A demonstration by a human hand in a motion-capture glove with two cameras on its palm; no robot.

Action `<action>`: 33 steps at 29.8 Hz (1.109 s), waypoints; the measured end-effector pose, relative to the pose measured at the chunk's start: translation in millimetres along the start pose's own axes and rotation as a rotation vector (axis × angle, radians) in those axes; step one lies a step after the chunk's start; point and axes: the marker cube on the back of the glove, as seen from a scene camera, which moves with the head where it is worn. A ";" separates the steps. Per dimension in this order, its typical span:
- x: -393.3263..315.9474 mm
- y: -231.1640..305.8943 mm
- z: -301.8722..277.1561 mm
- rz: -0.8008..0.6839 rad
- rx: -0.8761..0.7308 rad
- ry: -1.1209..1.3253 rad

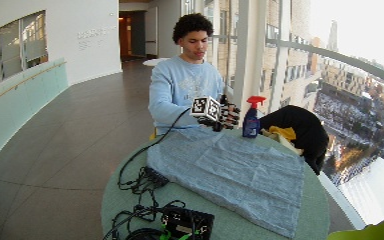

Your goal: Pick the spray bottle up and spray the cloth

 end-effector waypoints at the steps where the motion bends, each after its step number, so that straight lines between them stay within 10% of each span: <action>1: 5.5 9.0 -9.9 0.014 0.010 0.031; 33: 87.5 133.6 -101.2 0.130 0.034 0.552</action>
